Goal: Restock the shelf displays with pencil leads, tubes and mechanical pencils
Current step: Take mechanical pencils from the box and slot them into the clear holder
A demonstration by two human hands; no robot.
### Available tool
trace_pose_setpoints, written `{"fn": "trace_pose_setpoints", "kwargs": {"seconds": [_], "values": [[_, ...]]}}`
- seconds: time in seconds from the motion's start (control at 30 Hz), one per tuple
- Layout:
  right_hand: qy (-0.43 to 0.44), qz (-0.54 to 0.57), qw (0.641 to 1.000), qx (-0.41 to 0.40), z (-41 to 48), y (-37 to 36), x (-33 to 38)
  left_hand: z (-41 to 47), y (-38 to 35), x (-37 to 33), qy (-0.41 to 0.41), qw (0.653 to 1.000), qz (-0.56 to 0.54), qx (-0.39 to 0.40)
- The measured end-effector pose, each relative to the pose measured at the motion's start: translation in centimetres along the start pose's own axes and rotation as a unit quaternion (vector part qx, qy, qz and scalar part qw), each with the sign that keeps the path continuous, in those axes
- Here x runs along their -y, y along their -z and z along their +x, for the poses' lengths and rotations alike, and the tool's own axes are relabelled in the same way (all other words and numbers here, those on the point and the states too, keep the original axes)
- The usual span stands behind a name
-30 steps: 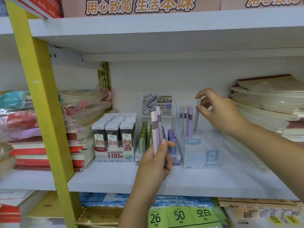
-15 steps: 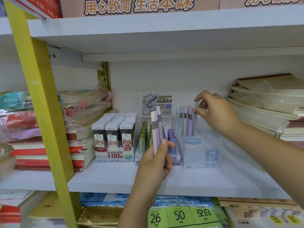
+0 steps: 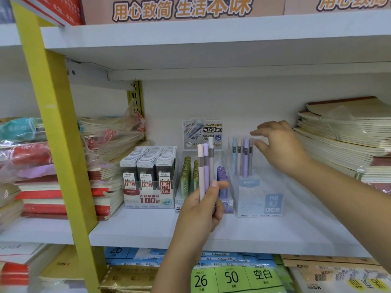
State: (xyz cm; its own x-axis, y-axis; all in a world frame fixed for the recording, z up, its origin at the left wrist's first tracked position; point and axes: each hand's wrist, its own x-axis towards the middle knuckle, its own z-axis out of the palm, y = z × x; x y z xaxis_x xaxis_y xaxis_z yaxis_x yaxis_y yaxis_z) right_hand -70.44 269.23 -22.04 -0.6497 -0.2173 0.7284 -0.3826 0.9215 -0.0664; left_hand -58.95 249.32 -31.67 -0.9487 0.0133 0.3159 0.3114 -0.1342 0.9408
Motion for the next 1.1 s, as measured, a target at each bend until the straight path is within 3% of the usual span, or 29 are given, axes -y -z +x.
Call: {"fn": "trace_pose_setpoints", "kwargs": {"seconds": [0.1, 0.23, 0.33, 0.43, 0.57, 0.67, 0.73, 0.8, 0.9, 1.1], "values": [[0.003, 0.145, 0.987, -0.075, -1.0, 1.4, 2.0, 0.0, 0.1, 0.0, 0.0, 1.0, -0.008, 0.016], [-0.021, 0.457, 0.885, 0.084, -2.5, 3.2, 6.2, 0.1, 0.3, 0.1, -0.008, 0.999, 0.004, 0.043], [-0.012, 0.485, 0.861, 0.151, -3.1, 3.3, 7.7, 0.0, 0.3, 0.4, -0.006, 0.998, 0.015, 0.055], [-0.026, 0.504, 0.852, 0.138, -3.4, 3.1, 7.9, 0.0, 0.3, 0.4, -0.003, 0.998, 0.02, 0.053], [-0.073, 0.548, 0.833, -0.023, -2.4, 4.0, 6.6, 0.2, 0.1, 0.3, -0.004, 1.0, -0.001, 0.015], [-0.04, 0.447, 0.882, -0.141, -1.5, 5.3, 4.4, 0.3, -0.1, 0.3, 0.0, 1.0, -0.017, -0.006], [-0.013, 0.335, 0.931, -0.145, -1.3, 5.5, 3.0, 0.2, -0.1, 0.3, 0.002, 1.0, -0.027, -0.008], [-0.006, 0.27, 0.957, -0.101, -1.0, 4.8, 2.0, 0.2, -0.2, 0.2, 0.0, 1.0, -0.026, -0.01], [-0.007, 0.222, 0.974, -0.054, -0.8, 3.2, 0.7, 0.2, -0.4, 0.2, -0.004, 1.0, -0.013, -0.021], [0.025, 0.134, 0.989, -0.049, -1.0, 0.7, -0.8, 0.3, -0.5, 0.2, 0.0, 0.999, -0.023, -0.029]]}}
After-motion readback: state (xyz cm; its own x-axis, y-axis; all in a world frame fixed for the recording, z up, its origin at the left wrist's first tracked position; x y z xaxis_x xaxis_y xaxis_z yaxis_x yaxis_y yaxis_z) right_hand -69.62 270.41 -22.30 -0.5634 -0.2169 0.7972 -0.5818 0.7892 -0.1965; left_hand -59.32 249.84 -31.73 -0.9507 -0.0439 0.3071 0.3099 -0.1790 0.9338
